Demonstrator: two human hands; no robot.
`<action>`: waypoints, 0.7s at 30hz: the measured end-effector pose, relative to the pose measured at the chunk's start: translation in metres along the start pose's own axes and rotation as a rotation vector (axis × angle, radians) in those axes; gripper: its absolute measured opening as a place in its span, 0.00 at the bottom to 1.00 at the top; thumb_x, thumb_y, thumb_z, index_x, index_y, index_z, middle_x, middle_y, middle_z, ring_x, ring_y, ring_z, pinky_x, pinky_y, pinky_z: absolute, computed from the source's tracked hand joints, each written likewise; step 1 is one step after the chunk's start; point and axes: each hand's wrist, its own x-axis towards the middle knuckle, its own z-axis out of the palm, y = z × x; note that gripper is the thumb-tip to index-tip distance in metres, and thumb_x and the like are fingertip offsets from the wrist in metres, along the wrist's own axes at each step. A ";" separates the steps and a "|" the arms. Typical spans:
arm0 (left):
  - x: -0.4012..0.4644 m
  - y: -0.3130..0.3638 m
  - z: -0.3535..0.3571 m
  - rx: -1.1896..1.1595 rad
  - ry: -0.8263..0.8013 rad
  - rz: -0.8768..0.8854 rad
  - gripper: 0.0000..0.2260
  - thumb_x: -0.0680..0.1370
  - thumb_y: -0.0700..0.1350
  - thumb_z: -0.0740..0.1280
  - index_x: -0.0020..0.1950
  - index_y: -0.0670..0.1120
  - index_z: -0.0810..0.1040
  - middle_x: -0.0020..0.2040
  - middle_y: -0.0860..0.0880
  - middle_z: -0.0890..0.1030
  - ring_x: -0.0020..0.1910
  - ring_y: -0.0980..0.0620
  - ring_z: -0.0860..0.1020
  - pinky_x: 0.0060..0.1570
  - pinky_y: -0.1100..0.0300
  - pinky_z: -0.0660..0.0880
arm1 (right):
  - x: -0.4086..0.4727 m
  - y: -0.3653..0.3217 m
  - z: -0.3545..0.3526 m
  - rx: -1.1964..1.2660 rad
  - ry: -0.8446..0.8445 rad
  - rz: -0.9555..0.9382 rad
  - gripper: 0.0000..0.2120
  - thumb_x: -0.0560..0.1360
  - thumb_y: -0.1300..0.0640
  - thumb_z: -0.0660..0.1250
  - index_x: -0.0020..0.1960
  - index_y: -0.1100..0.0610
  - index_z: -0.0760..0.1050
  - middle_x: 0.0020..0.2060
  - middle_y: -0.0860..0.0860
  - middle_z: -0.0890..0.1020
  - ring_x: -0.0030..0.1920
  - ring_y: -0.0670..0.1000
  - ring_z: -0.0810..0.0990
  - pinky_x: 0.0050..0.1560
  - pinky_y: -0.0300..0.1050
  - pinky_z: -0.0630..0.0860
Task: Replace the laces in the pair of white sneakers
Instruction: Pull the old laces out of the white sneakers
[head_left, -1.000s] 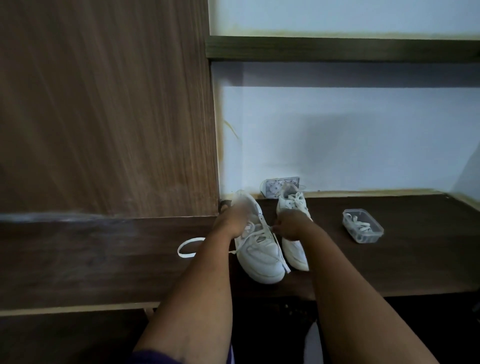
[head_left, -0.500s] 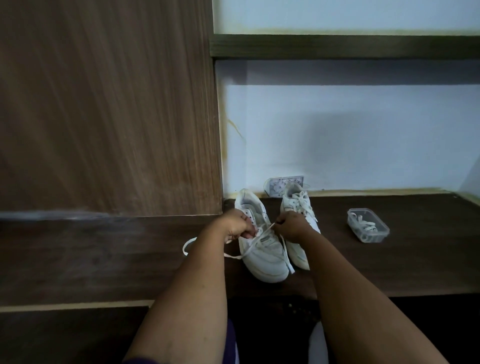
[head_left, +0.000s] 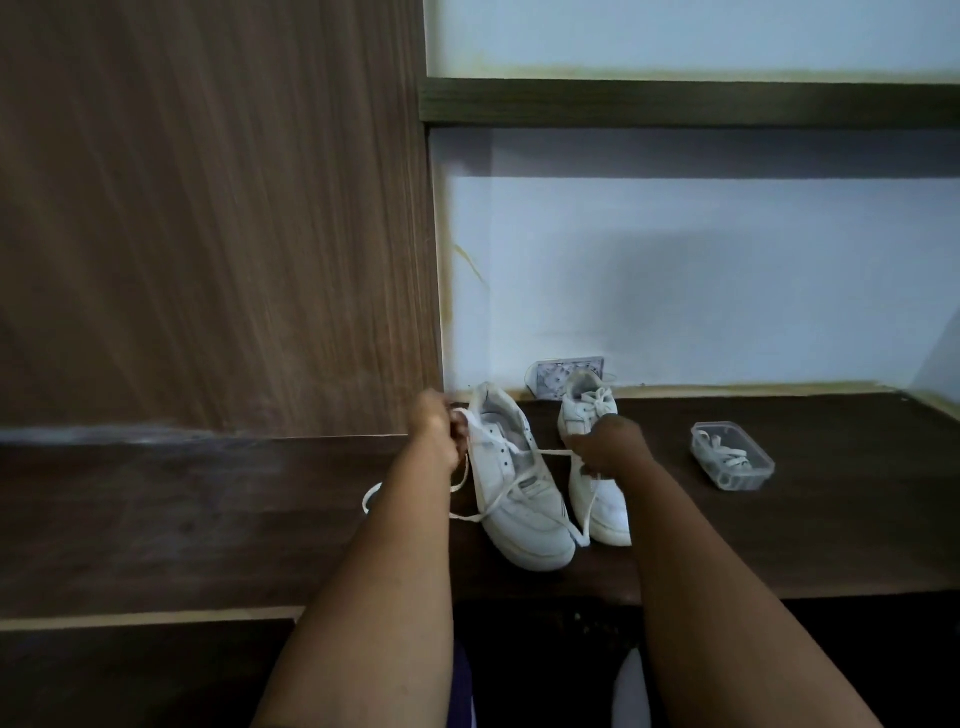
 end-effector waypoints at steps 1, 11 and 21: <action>0.004 0.003 -0.004 -0.046 0.046 0.029 0.10 0.78 0.46 0.57 0.36 0.47 0.68 0.25 0.51 0.69 0.24 0.55 0.65 0.28 0.61 0.62 | 0.000 0.001 -0.006 -0.038 0.046 -0.008 0.15 0.72 0.49 0.67 0.46 0.62 0.76 0.40 0.57 0.84 0.44 0.55 0.84 0.45 0.46 0.80; 0.014 0.002 -0.016 0.426 0.365 0.360 0.13 0.76 0.49 0.65 0.55 0.43 0.80 0.50 0.45 0.81 0.51 0.42 0.78 0.52 0.54 0.74 | -0.016 -0.011 -0.018 -0.436 -0.131 0.055 0.21 0.66 0.49 0.74 0.54 0.58 0.77 0.54 0.55 0.80 0.55 0.56 0.79 0.52 0.48 0.77; 0.017 -0.036 0.006 1.131 -0.058 0.489 0.10 0.75 0.50 0.70 0.55 0.54 0.77 0.60 0.49 0.79 0.56 0.47 0.78 0.51 0.60 0.74 | -0.018 -0.024 0.008 -0.183 -0.081 -0.186 0.18 0.79 0.50 0.60 0.61 0.61 0.77 0.61 0.56 0.77 0.62 0.55 0.74 0.56 0.42 0.70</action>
